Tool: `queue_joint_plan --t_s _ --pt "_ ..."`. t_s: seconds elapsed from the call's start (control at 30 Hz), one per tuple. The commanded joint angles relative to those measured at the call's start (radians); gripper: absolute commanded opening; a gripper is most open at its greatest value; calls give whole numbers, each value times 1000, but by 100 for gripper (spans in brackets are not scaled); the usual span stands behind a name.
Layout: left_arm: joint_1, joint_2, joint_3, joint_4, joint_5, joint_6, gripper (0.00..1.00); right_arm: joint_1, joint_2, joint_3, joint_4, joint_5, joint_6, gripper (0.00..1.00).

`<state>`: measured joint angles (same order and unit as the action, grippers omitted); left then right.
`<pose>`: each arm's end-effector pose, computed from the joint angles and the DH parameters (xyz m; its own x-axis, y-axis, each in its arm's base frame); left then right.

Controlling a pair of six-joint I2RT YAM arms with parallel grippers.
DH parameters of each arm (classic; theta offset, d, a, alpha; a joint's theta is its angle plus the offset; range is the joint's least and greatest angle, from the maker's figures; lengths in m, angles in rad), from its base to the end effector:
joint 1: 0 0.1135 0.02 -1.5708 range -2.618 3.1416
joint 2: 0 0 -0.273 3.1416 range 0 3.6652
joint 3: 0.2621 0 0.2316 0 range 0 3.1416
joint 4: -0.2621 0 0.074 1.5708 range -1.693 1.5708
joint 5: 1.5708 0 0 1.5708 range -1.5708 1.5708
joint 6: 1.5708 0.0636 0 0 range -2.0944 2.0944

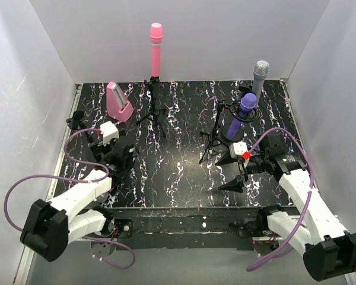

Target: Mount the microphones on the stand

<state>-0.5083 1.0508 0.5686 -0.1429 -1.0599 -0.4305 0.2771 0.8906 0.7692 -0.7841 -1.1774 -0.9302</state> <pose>0.1979 -0.0467 0.2383 -0.3060 -0.0631 -0.9499 -0.5586 0.8199 0.1255 0.1170 0.0943 0.2808 0.0715 -0.2992 -0.9515 -0.9971 -0.0454 -0.0606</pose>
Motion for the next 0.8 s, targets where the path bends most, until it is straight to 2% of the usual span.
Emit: queue_joint_plan --t_s 0.0,0.07,0.27,0.4,0.5,0.67,0.77 --pt "82 32 -105 409 -88 93 88 5 -5 -11 16 2 7 98" --pt "120 54 -111 474 -89 99 87 7 -1 -15 17 10 5 98" --pt "171 132 -136 755 -37 344 88 5 22 -11 20 22 4 98" --pt "218 195 -151 861 -2 380 89 5 33 -8 13 22 -7 98" --pt "235 251 -150 953 -11 461 89 5 28 -13 6 24 -16 98" --pt "275 337 -115 1028 3 530 89 5 28 -19 9 32 -19 98" --pt "313 371 -89 1020 34 519 84 5 28 -18 5 33 -24 98"
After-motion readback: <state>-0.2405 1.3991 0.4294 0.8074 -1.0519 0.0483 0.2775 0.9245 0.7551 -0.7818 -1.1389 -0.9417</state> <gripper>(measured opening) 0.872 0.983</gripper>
